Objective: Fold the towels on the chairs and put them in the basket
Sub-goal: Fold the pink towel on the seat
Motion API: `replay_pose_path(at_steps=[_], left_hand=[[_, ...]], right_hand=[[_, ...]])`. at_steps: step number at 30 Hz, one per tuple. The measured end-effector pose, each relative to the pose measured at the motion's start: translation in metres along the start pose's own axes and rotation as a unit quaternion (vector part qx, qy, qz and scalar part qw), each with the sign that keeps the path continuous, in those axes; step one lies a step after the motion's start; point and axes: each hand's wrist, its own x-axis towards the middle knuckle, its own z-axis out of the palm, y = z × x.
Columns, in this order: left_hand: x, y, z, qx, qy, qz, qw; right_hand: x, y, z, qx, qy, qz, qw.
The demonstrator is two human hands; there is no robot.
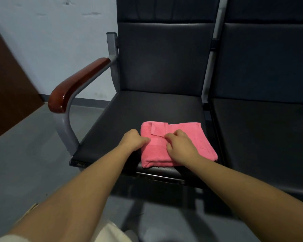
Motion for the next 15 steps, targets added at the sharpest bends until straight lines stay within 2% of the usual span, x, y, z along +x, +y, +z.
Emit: replay_pose_path(at_steps=[3, 5, 10, 12, 15], left_hand=[[0.001, 0.000, 0.002, -0.030, -0.007, -0.021, 0.999], [0.000, 0.001, 0.002, -0.036, -0.015, -0.024, 0.999], [0.002, 0.001, 0.000, -0.028, -0.031, -0.012, 0.999], [0.003, 0.002, 0.001, -0.027, -0.027, -0.005, 0.999], [0.004, 0.004, 0.001, -0.024, -0.009, 0.015, 1.000]], right_hand=[[-0.003, -0.004, -0.003, -0.045, 0.041, -0.083, 0.995], [0.001, -0.008, -0.002, -0.066, 0.027, -0.125, 0.990], [0.016, 0.001, -0.001, 0.002, -0.045, 0.070, 0.997], [0.015, 0.005, -0.003, 0.021, -0.031, 0.077, 0.996], [0.006, 0.003, -0.013, 0.034, 0.002, 0.036, 0.999]])
